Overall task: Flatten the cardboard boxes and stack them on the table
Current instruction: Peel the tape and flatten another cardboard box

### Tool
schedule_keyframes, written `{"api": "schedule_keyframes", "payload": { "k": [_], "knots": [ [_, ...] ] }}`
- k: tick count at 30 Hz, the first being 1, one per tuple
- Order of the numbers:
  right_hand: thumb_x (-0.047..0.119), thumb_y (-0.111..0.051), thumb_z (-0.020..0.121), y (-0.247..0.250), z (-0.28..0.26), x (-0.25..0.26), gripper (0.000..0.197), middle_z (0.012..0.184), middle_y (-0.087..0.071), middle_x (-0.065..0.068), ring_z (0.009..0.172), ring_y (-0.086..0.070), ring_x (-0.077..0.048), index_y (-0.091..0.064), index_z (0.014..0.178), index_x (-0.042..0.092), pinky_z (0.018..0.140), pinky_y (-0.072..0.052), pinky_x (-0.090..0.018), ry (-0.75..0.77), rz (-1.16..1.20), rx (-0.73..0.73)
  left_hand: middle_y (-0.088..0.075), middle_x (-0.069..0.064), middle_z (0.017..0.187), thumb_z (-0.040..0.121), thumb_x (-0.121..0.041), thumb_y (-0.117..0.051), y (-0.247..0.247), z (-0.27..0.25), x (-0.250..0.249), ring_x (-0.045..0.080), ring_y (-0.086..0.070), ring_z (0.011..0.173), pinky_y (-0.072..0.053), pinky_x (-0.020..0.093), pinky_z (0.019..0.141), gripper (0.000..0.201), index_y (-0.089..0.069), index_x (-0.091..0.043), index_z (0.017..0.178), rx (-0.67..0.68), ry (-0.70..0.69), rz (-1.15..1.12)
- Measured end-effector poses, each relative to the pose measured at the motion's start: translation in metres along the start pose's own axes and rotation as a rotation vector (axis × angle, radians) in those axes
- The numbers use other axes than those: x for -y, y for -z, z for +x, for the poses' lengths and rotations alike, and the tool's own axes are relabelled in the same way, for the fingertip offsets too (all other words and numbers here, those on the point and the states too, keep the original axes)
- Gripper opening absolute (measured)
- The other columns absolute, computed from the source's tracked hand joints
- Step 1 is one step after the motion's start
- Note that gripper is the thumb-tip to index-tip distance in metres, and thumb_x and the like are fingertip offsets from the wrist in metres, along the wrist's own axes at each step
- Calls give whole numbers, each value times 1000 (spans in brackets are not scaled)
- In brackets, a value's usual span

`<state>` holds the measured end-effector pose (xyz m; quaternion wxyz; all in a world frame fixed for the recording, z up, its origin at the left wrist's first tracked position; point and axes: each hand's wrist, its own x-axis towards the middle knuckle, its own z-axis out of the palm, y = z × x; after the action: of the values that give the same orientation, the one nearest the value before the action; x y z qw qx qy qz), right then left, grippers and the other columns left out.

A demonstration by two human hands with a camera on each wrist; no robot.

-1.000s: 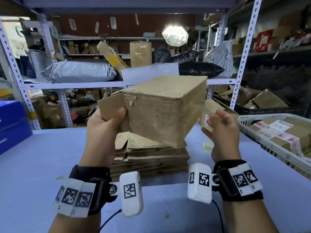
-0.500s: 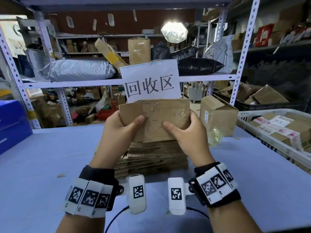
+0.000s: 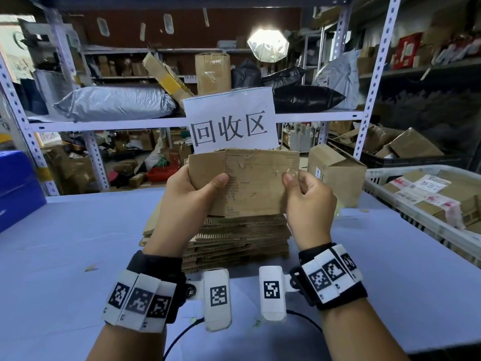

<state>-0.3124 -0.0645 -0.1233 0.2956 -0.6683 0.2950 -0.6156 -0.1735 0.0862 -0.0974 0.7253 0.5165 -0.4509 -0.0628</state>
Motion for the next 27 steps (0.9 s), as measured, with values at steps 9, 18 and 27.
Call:
{"api": "schedule_keyframes", "payload": {
  "k": [9, 18, 27],
  "knots": [
    [51, -78, 79, 1, 4, 14, 43, 92, -66, 20, 88, -62, 3, -60, 111, 29, 73, -49, -18, -36, 21, 148, -79, -2, 102, 90, -21, -77, -5, 0, 4, 16, -76, 96, -62, 29, 74, 17, -71, -22, 106, -52, 42, -96],
    [34, -63, 96, 2, 12, 12, 17, 76, -63, 19, 72, -57, -2, -71, 100, 19, 67, -43, -29, 24, -36, 10, -78, -3, 104, 81, -31, -78, -9, 1, 4, 18, -75, 98, -62, 33, 77, 30, -70, -20, 108, -30, 48, -112],
    [66, -71, 78, 7, 16, 17, 50, 88, -63, 13, 79, -58, -3, -55, 103, 26, 67, -48, -26, -12, -30, 156, -79, -3, 104, 85, -28, -78, -12, 5, 5, 14, -75, 97, -61, 26, 74, 22, -72, -23, 106, -29, 29, -129]
  ]
}}
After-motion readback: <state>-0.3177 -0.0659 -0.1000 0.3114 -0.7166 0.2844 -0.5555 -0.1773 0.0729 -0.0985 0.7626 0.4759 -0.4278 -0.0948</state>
